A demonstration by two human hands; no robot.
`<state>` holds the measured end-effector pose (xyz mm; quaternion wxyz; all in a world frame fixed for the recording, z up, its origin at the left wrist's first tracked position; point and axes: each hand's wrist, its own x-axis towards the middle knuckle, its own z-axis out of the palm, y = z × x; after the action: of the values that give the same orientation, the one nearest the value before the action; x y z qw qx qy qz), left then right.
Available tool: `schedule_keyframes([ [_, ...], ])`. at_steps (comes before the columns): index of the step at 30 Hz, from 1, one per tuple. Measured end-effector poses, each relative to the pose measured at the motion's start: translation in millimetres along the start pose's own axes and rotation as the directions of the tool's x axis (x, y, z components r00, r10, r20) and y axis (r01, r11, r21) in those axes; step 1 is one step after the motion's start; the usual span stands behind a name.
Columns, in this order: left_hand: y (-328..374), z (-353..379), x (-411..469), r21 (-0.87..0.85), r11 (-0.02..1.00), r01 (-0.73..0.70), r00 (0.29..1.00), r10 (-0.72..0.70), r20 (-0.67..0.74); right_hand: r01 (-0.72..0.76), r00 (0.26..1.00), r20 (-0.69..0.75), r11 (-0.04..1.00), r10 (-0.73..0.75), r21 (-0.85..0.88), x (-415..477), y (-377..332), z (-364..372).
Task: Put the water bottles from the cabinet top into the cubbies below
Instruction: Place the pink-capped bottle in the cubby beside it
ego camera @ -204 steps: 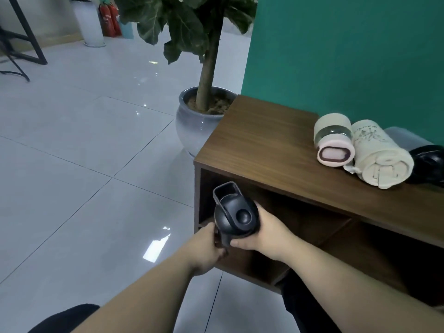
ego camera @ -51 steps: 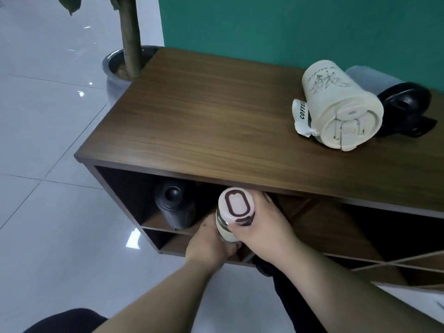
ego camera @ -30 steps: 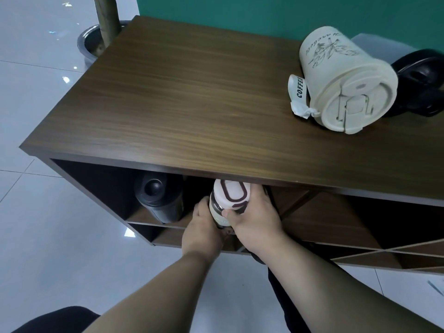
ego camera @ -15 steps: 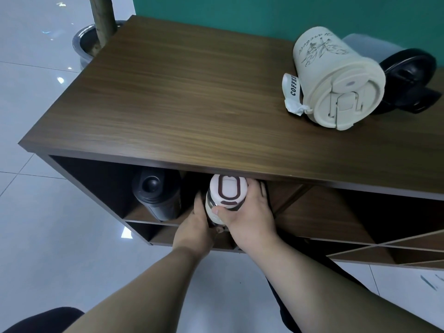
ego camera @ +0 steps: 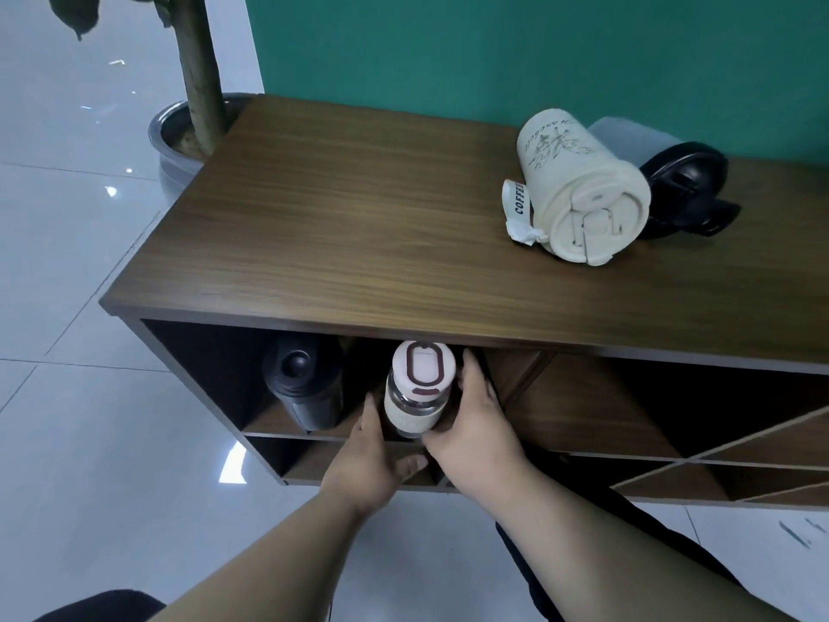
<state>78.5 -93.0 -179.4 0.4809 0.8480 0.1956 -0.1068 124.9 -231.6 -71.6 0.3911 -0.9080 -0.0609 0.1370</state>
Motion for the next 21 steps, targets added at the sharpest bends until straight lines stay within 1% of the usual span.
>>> schedule_keyframes([
  [4,20.4,-17.2,-26.7,-0.033,0.999,0.035,0.998,-0.033,0.054,0.027,0.996,0.088,0.999,-0.025,-0.03,-22.1,-5.8,-22.3],
  [6,36.4,-28.3,-42.5,0.023,0.999,0.027,0.993,-0.029,0.114,0.061,0.996,0.068,0.998,-0.061,0.009,-35.7,-9.8,-34.6],
  [8,54.3,-36.1,-57.6,0.075,0.997,-0.001,0.986,-0.011,0.165,0.122,0.992,-0.026,0.991,-0.12,0.056,-48.4,-14.6,-48.3],
  [9,64.0,-37.5,-64.6,0.063,0.998,-0.007,0.984,-0.004,0.177,0.149,0.985,-0.097,0.986,-0.141,0.08,-54.4,-18.3,-55.7],
  [11,84.4,-36.8,-76.0,-0.043,0.999,-0.026,0.982,0.033,0.184,0.204,0.95,-0.265,0.969,-0.163,0.136,-64.9,-30.3,-73.1],
  [13,105.4,-38.1,-88.4,-0.172,0.981,-0.085,0.978,0.115,0.173,0.274,0.892,-0.416,0.943,-0.177,0.186,-70.7,-47.1,-93.6],
  [14,114.8,-40.0,-93.7,-0.221,0.967,-0.128,0.973,0.166,0.163,0.299,0.861,-0.472,0.938,-0.188,0.173,-70.4,-55.3,-105.0],
  [15,122.6,-42.5,-97.6,-0.255,0.953,-0.166,0.965,0.21,0.157,0.299,0.838,-0.509,0.946,-0.197,0.127,-67.6,-62.6,-116.8],
  [17,133.3,-48.0,-101.6,-0.316,0.926,-0.208,0.953,0.265,0.149,0.233,0.822,-0.542,0.972,-0.176,0.039,-54.4,-74.4,-139.0],
  [19,138.6,-53.5,-102.5,-0.365,0.907,-0.211,0.953,0.273,0.128,0.142,0.828,-0.549,0.99,-0.112,0.012,-38.7,-84.8,-154.8],
  [21,137.2,-56.1,-99.3,-0.391,0.9,-0.195,0.961,0.256,0.11,0.08,0.834,-0.545,0.996,-0.088,-0.039,-23.3,-95.0,-160.6],
])
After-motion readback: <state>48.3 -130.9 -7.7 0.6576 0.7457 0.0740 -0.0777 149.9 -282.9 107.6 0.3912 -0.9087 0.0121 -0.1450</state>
